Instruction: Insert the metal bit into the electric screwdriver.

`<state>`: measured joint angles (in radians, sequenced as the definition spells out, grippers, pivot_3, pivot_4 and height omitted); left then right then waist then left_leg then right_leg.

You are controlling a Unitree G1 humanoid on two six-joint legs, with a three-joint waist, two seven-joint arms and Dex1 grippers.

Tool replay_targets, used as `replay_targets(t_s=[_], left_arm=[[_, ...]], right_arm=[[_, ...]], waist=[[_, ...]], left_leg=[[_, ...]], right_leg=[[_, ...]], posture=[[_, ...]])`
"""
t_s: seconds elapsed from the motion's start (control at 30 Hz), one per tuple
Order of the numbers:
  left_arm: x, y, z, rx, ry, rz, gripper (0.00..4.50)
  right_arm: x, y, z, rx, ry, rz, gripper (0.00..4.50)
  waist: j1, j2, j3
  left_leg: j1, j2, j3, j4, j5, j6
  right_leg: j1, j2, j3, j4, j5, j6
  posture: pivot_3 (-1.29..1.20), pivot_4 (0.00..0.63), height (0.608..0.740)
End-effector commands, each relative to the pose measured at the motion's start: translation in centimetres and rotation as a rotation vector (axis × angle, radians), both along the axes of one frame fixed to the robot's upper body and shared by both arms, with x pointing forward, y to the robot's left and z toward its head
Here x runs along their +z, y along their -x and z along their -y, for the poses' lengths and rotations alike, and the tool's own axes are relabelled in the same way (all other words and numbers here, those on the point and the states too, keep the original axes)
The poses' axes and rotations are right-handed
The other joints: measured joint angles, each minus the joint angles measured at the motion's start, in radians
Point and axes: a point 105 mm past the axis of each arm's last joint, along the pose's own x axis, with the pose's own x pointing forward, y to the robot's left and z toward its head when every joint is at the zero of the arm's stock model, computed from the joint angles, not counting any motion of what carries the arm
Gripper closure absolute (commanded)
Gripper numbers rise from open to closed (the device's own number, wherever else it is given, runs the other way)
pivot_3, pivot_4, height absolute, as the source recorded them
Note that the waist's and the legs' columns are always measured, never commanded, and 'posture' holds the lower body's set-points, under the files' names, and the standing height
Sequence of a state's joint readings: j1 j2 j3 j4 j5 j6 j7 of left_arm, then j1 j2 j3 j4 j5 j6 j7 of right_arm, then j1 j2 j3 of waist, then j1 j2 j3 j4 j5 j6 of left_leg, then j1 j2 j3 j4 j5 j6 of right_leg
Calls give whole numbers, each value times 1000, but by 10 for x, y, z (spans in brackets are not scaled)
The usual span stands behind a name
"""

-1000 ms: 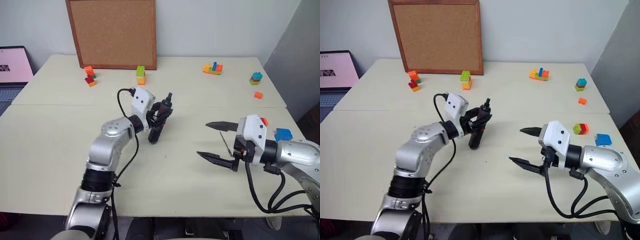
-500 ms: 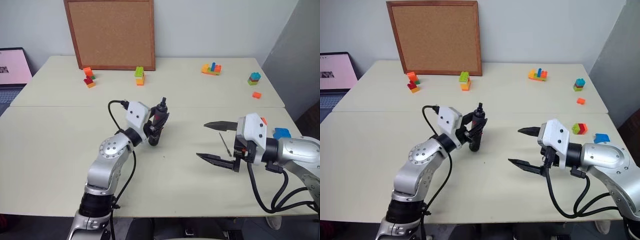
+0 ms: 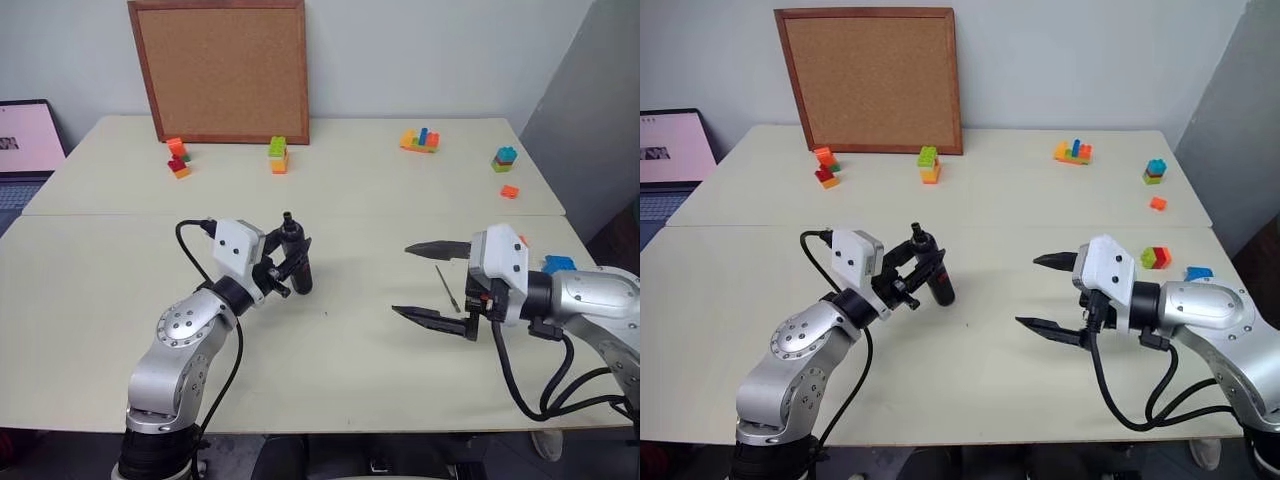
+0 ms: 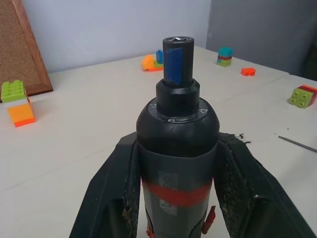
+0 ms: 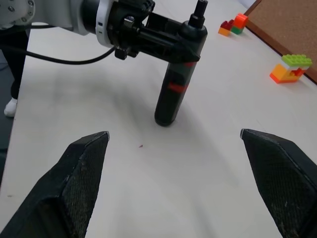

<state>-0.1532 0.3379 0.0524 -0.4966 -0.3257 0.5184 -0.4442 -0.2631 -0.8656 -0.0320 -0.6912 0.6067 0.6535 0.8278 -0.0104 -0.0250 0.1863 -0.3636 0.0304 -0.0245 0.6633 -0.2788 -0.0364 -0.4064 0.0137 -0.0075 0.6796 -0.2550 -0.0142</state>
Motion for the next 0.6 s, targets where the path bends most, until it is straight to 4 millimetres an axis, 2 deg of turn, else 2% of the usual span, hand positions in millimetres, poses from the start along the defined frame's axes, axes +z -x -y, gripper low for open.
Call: replay_targets(t_s=[0.03, 0.2, 0.33, 0.37, 0.47, 0.6], left_arm=[[7, -2, -1, 45, -31, 58, 2819], [39, -3, 24, -26, 13, 188, 2822], [53, -4, 39, -91, 57, 211, 2824], [54, -4, 43, -109, 63, 212, 2826], [50, -13, 51, -153, 43, 217, 2826], [39, -15, 59, -181, 1, 229, 2826]], right_arm=[[9, -4, 3, -19, 5, 58, 0], [10, -9, 21, -119, 5, 19, 0], [8, -12, 40, -228, 38, -15, 0], [7, -13, 46, -260, 43, -37, 0], [-8, -35, 72, -549, 72, -137, 0], [-23, -47, 90, -760, 63, -255, 0]], waist=[[0, 0, 0], [5, -1, 1], [14, -2, 1], [13, -2, 1], [10, -2, 1], [7, -2, 1]], left_leg=[[0, 0, 0, 0, 0, 0], [0, -1, 0, 0, 0, 0], [-2, -2, 0, 0, 0, 0], [-3, -2, 0, 0, 0, 0], [-4, -2, 1, 0, 0, 0], [-4, -1, 2, -1, 0, 0]], right_leg=[[0, 0, 0, 0, 0, 0], [-1, 0, -1, -1, 0, 0], [-1, 0, -2, -3, 0, 0], [-1, 0, -1, -4, 0, 0], [-1, 0, 0, -7, 0, 0], [-1, -1, 2, -6, 0, 0]], posture=[[0, 150, 740], [0, 150, 740], [0, 150, 740], [0, 150, 740], [0, 150, 740], [0, 150, 740]])
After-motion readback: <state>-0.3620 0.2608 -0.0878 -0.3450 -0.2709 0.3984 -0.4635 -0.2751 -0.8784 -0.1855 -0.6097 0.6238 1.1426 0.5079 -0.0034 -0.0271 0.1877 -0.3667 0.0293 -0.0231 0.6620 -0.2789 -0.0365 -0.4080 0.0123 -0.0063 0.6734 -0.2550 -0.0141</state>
